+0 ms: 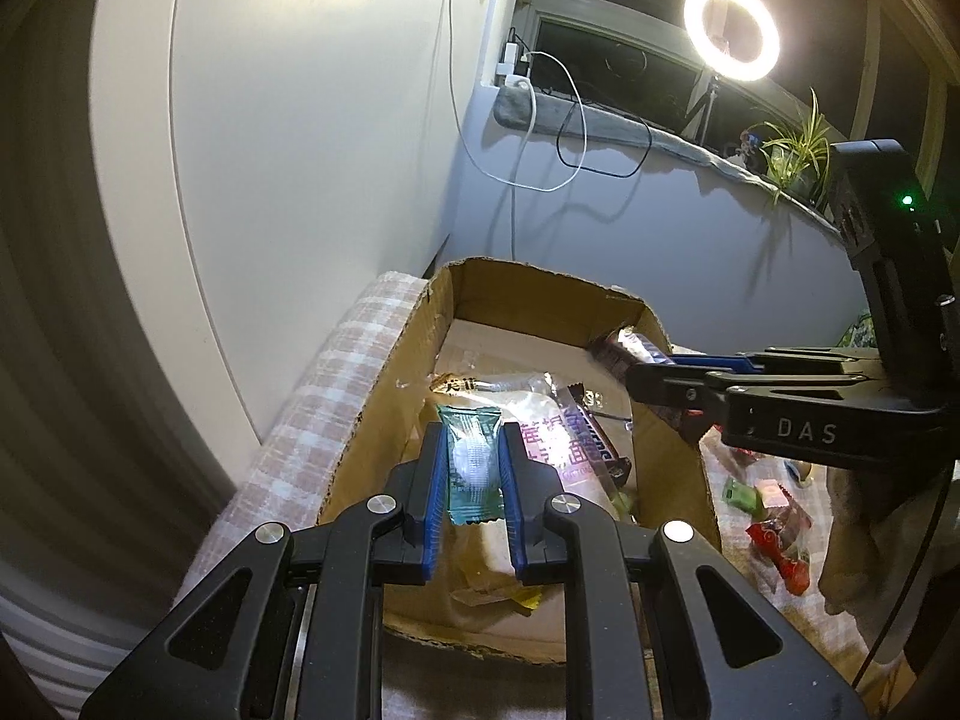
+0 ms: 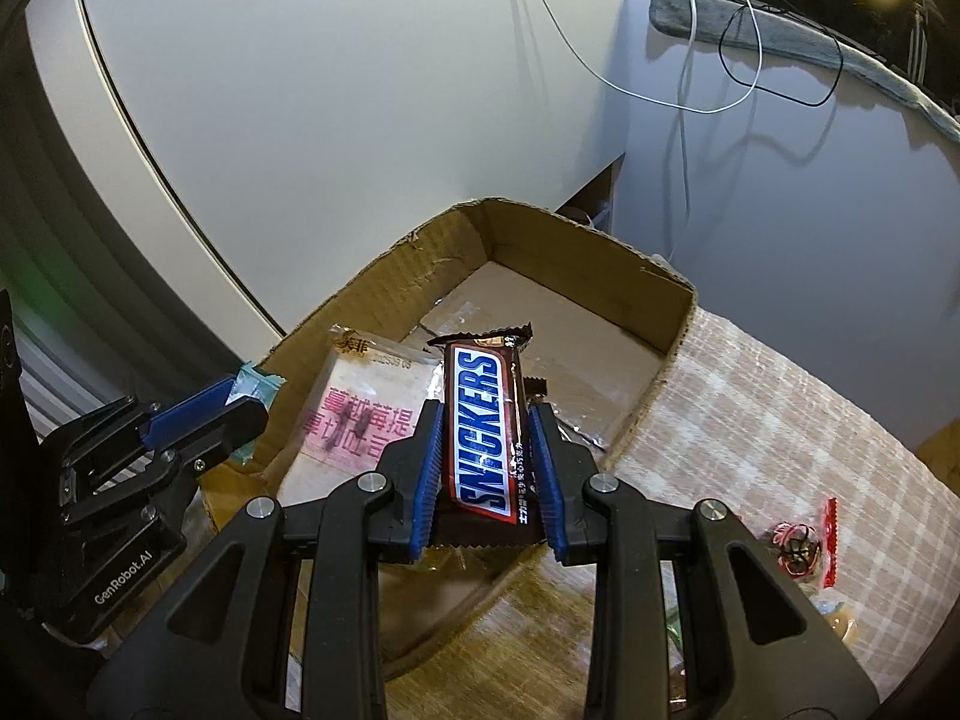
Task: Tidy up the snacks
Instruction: 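Carry the teal packet and Snickers bar into the box and release both, then grasp the brown wrapped candy with the left gripper while the right grasps the egg snack, then carry the brown candy and egg snack into the box and release both, then move both open grippers back toward the remaining candies on the bed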
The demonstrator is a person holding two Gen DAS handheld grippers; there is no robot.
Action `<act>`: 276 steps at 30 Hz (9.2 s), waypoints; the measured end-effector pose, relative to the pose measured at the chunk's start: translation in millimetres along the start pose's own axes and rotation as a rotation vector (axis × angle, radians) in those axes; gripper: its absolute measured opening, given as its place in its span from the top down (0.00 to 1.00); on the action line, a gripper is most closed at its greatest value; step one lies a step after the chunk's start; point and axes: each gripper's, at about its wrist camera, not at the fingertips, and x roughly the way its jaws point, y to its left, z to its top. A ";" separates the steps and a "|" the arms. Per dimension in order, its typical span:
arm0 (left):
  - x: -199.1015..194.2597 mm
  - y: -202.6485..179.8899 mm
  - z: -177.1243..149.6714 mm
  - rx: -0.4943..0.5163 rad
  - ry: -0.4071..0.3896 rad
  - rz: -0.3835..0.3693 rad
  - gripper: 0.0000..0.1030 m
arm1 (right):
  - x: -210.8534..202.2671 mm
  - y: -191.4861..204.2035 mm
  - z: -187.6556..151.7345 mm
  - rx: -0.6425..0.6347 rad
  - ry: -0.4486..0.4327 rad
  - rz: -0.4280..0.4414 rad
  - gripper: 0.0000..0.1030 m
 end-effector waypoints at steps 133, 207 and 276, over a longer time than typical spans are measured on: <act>6.1 -169.6 -45.0 0.218 0.130 -0.322 0.67 | -102.0 -127.8 -123.2 0.087 -0.034 -0.225 0.73; 39.0 -19.5 28.5 0.045 0.043 -0.085 0.59 | 22.3 -22.1 27.9 -0.050 -0.034 -0.078 0.43; 27.7 -194.0 -82.5 0.274 0.232 -0.432 0.52 | -38.7 -163.9 -82.2 0.204 0.004 -0.124 0.09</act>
